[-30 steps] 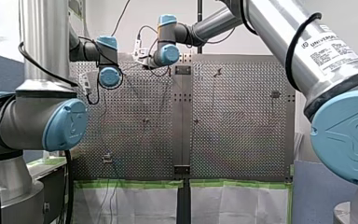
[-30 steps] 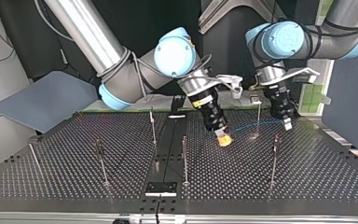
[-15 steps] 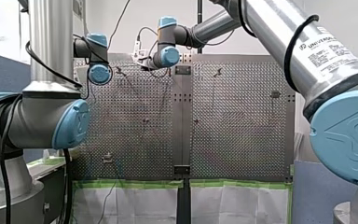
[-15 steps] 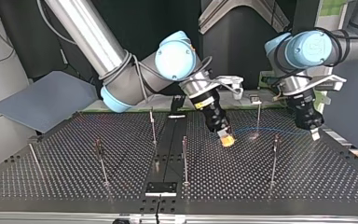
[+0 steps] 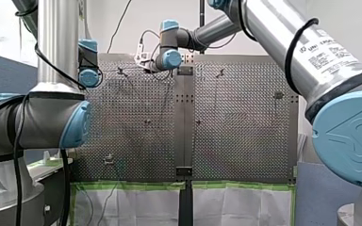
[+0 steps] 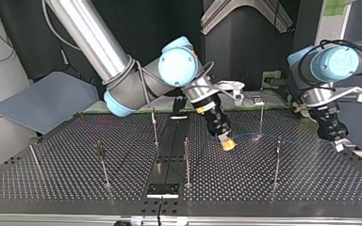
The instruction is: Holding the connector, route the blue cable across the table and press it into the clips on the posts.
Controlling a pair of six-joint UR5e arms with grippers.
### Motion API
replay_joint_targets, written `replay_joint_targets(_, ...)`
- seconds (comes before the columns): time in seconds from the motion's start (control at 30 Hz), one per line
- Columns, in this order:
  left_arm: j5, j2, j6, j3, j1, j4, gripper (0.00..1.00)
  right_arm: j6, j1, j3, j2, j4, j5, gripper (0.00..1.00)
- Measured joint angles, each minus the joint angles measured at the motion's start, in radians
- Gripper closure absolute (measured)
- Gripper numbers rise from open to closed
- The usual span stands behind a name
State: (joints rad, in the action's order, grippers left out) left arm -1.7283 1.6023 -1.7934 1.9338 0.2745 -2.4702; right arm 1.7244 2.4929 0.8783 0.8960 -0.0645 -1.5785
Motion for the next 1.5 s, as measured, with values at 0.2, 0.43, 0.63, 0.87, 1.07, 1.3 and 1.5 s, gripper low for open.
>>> replay_joint_targets(0.2, 0.059, 0.013, -0.036, -0.016, 0.015, 0.017, 1.0, 0.0, -0.002, -0.024, -0.01, 0.0, -0.003, 1.0)
replay_joint_targets(0.43, 0.118, 0.032, -0.065, -0.029, 0.005, 0.035, 1.0, 0.003, -0.011, -0.036, -0.014, 0.001, -0.015, 1.0)
replay_joint_targets(0.63, 0.141, 0.079, -0.073, -0.059, -0.014, 0.033, 1.0, 0.003, -0.02, -0.037, -0.016, 0.002, -0.033, 1.0)
replay_joint_targets(0.87, 0.157, 0.102, -0.102, -0.078, -0.032, 0.073, 1.0, -0.002, -0.026, -0.037, -0.018, 0.004, -0.055, 1.0)
replay_joint_targets(1.07, 0.151, 0.113, -0.11, -0.082, -0.039, 0.076, 1.0, -0.011, -0.028, -0.037, -0.018, 0.012, -0.089, 1.0)
replay_joint_targets(1.3, 0.125, 0.123, -0.095, -0.082, -0.045, 0.041, 1.0, -0.023, -0.029, -0.037, -0.019, 0.024, -0.116, 1.0)
replay_joint_targets(1.5, 0.111, 0.135, -0.084, -0.081, -0.051, 0.029, 1.0, -0.025, -0.028, -0.037, -0.019, 0.026, -0.118, 1.0)
